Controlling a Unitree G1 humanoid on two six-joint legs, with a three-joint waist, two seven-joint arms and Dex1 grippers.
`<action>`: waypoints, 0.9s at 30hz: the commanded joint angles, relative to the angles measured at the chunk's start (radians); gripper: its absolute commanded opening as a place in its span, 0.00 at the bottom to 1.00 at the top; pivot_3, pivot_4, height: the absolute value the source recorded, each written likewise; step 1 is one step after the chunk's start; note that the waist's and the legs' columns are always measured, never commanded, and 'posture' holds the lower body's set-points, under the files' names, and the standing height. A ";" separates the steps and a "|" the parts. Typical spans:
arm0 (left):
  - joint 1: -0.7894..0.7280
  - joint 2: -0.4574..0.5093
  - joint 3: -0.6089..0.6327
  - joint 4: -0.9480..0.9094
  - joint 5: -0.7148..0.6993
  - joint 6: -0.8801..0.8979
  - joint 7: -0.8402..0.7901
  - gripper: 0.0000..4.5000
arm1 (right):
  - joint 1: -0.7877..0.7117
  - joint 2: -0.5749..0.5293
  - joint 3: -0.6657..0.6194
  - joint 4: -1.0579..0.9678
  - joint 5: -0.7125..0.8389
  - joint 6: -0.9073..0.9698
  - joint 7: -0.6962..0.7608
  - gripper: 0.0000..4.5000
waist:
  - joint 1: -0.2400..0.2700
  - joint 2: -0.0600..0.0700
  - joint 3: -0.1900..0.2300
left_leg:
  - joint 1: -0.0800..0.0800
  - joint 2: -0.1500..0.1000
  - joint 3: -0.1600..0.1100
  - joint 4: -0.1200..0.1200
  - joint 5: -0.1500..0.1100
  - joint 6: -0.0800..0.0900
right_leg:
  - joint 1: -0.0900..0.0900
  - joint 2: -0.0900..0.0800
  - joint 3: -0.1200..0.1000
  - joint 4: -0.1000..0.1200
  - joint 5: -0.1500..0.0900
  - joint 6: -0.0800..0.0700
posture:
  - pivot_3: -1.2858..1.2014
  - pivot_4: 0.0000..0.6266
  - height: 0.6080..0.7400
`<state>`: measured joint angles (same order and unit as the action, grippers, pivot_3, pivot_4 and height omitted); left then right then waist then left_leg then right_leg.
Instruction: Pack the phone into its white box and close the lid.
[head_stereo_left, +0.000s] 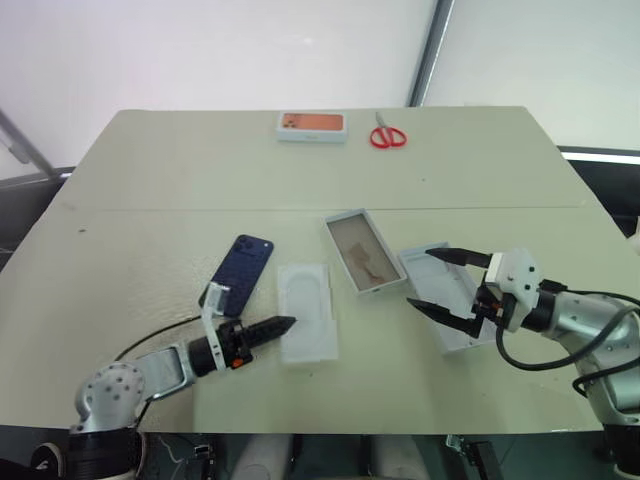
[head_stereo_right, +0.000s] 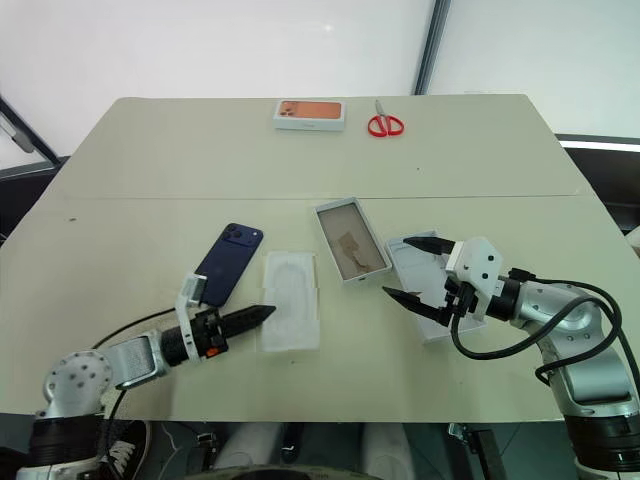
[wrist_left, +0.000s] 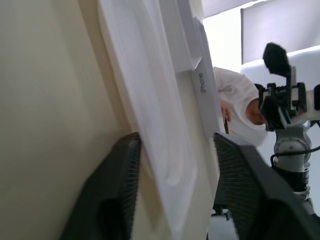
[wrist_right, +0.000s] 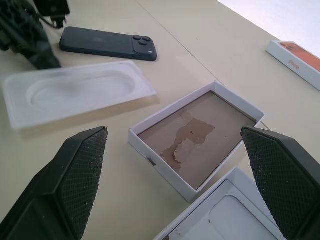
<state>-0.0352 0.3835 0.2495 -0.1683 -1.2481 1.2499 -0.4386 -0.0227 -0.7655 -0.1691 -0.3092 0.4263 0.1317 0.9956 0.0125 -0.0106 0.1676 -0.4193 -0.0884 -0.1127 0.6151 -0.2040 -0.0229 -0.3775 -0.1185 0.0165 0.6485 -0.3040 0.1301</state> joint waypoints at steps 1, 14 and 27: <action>-0.002 0.008 0.010 -0.010 -0.026 0.015 0.025 0.13 | -0.011 0.003 -0.011 -0.038 0.007 -0.012 -0.008 1.00 | 0.001 0.002 -0.001 | 0.001 0.000 0.000 0.000 0.000 0.000 | 0.000 0.000 0.000 0.000 0.000 0.000 | 0.52 0.24 1.00; -0.025 0.024 0.021 0.002 -0.061 -0.001 0.090 0.01 | -0.027 0.010 -0.002 -0.023 -0.002 -0.016 -0.017 1.00 | 0.001 0.002 -0.001 | 0.004 0.000 0.000 -0.001 0.000 0.000 | 0.004 0.000 0.000 -0.001 -0.001 -0.001 | 0.52 0.24 1.00; -0.138 0.221 0.079 0.017 -0.095 0.020 0.042 0.01 | -0.188 0.030 0.229 0.109 -0.184 -0.037 0.003 1.00 | -0.008 0.000 0.000 | 0.003 0.000 0.001 -0.002 0.000 0.000 | 0.001 0.000 0.000 -0.001 -0.001 -0.001 | 0.52 0.24 1.00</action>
<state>-0.1750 0.5957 0.3302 -0.1275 -1.3598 1.2721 -0.3585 -0.1887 -0.7424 0.0520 -0.2102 0.2573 0.1217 0.9883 0.0048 -0.0101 0.1679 -0.4164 -0.0890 -0.1118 0.6121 -0.2041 -0.0232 -0.3765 -0.1181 0.0164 0.6473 -0.3048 0.1288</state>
